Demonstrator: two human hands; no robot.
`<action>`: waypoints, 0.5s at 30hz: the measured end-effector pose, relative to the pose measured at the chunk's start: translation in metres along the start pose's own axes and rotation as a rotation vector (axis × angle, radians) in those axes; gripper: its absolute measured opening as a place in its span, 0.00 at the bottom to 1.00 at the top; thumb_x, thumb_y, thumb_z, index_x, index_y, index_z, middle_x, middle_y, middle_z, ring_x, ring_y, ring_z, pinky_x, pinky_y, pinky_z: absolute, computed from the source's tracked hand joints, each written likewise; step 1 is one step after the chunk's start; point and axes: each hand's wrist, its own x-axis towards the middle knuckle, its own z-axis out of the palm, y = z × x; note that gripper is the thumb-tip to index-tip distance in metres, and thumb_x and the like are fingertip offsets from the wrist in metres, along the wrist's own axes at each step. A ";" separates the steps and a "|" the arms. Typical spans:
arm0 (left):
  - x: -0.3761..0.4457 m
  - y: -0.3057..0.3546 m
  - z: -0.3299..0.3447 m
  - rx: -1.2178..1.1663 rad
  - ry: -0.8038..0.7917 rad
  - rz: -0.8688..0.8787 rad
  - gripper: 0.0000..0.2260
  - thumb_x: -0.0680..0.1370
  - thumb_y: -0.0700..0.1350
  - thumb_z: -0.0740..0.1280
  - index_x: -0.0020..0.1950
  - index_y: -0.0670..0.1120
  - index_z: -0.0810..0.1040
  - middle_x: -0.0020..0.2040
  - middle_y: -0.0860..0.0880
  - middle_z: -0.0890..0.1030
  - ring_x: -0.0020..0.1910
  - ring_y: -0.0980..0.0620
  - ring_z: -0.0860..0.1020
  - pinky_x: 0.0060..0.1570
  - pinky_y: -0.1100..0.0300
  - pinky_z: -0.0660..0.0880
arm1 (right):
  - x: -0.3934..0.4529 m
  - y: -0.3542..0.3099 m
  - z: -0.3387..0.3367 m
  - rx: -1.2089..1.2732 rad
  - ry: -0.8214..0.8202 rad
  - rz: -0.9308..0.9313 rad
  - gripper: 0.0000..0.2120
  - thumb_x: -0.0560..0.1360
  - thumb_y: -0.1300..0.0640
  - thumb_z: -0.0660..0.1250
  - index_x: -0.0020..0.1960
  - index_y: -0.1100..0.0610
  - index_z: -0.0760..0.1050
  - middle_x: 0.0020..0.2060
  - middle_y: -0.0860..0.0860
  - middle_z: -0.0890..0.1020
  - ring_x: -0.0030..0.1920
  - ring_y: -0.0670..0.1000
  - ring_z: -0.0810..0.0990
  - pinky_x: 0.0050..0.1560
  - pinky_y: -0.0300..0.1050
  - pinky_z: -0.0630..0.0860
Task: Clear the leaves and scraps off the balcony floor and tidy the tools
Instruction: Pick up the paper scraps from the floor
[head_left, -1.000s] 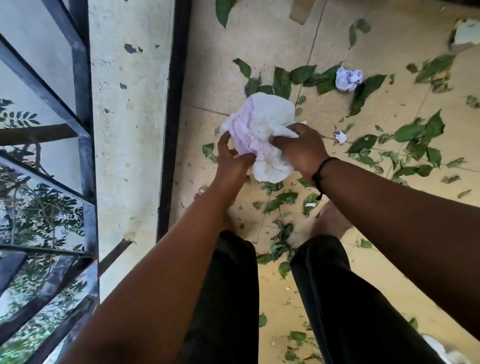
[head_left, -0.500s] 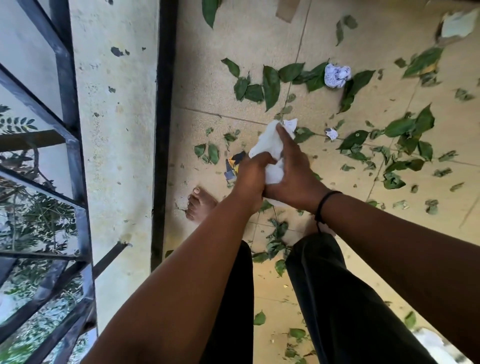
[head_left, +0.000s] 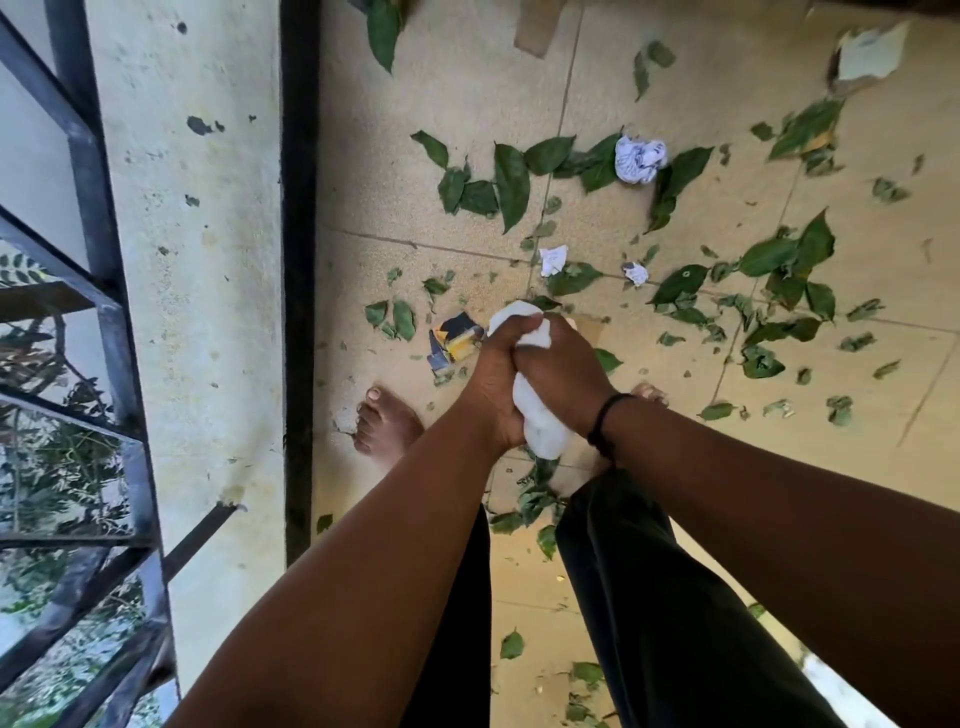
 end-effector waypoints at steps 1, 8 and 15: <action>-0.002 -0.001 -0.001 -0.034 -0.012 -0.031 0.17 0.80 0.52 0.61 0.37 0.46 0.81 0.33 0.47 0.78 0.30 0.50 0.79 0.38 0.61 0.72 | -0.003 0.008 -0.003 -0.158 -0.014 -0.030 0.12 0.76 0.55 0.60 0.57 0.58 0.72 0.50 0.54 0.77 0.52 0.55 0.77 0.51 0.47 0.72; 0.012 -0.025 -0.001 -0.178 0.130 0.007 0.22 0.76 0.65 0.64 0.52 0.48 0.84 0.48 0.43 0.85 0.51 0.44 0.83 0.58 0.50 0.76 | 0.008 0.029 -0.033 -1.094 -0.205 -0.320 0.47 0.65 0.26 0.39 0.75 0.52 0.57 0.76 0.56 0.58 0.73 0.62 0.61 0.66 0.60 0.61; 0.026 0.009 0.020 -0.001 0.195 0.148 0.18 0.83 0.48 0.53 0.41 0.43 0.75 0.34 0.48 0.75 0.33 0.52 0.74 0.39 0.58 0.72 | 0.055 -0.017 -0.070 -0.611 -0.601 -0.132 0.20 0.73 0.41 0.70 0.59 0.52 0.76 0.54 0.50 0.79 0.54 0.52 0.77 0.52 0.45 0.71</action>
